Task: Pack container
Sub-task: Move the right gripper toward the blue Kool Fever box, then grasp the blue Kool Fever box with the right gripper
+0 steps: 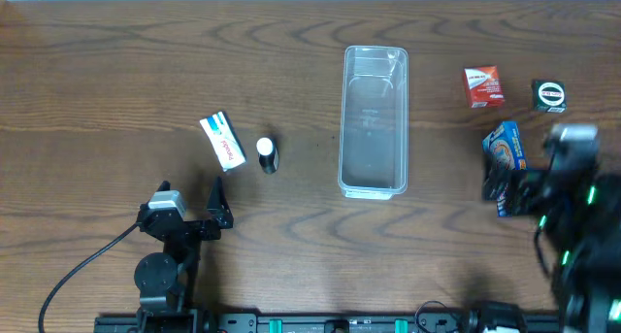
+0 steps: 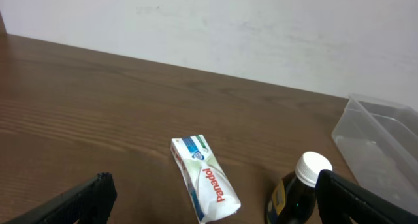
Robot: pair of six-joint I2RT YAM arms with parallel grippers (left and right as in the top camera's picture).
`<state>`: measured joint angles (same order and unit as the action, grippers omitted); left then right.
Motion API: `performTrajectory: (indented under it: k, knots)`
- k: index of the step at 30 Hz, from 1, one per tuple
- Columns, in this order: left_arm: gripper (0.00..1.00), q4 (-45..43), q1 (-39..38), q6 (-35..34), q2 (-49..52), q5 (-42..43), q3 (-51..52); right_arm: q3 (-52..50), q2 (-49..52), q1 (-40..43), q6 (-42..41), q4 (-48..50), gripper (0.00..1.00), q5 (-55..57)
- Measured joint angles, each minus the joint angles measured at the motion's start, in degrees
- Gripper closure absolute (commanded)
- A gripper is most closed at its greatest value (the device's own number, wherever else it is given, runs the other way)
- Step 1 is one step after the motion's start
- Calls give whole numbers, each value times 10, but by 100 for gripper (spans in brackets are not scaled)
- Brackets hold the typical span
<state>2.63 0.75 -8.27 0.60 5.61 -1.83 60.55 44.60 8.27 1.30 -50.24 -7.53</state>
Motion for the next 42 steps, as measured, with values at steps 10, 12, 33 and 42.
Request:
performTrajectory:
  k: [10, 12, 33, 42]
  knots:
    - [2, 0, 0, 2, 0, 0, 0, 147, 275, 65, 63, -113, 1, 49]
    - [2, 0, 0, 2, 0, 0, 0, 147, 297, 65, 70, -118, 1, 64]
    - [2, 0, 0, 2, 0, 0, 0, 148, 462, 99, 177, -127, 1, 51]
    - [2, 0, 0, 2, 0, 0, 0, 148, 535, 100, 202, -125, 7, 38]
